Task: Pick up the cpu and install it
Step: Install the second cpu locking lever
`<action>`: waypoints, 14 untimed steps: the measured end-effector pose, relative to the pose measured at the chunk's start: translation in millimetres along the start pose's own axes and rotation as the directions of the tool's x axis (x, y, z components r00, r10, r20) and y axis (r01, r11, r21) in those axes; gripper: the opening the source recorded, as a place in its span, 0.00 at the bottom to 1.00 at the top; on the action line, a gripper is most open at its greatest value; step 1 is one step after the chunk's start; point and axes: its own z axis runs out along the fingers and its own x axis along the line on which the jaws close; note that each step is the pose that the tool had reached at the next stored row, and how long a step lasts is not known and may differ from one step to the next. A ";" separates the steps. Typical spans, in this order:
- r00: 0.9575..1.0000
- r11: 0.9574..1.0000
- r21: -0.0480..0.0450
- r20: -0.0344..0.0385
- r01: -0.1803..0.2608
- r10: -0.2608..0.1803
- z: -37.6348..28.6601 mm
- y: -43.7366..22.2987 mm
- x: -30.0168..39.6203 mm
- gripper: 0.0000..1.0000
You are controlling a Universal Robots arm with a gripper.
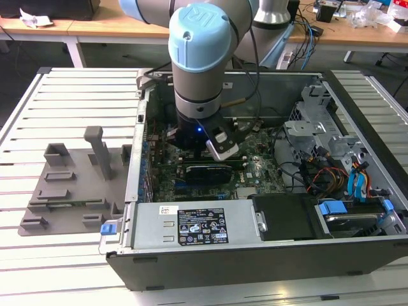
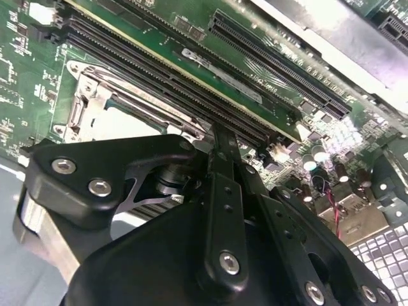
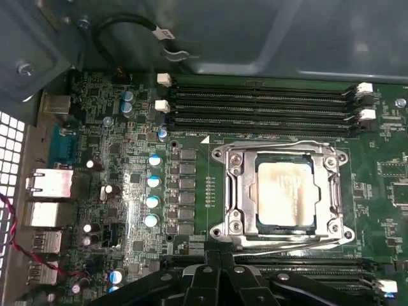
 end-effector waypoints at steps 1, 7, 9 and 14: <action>1.000 1.000 0.000 0.000 0.000 0.000 2.1 0.5 0.4 0.11; 1.000 1.000 -0.003 0.000 0.000 0.000 9.0 4.8 3.0 0.11; 1.000 1.000 -0.004 0.001 0.000 0.000 10.4 6.0 2.9 0.11; 1.000 1.000 -0.003 0.002 0.000 0.000 5.3 8.3 2.8 0.11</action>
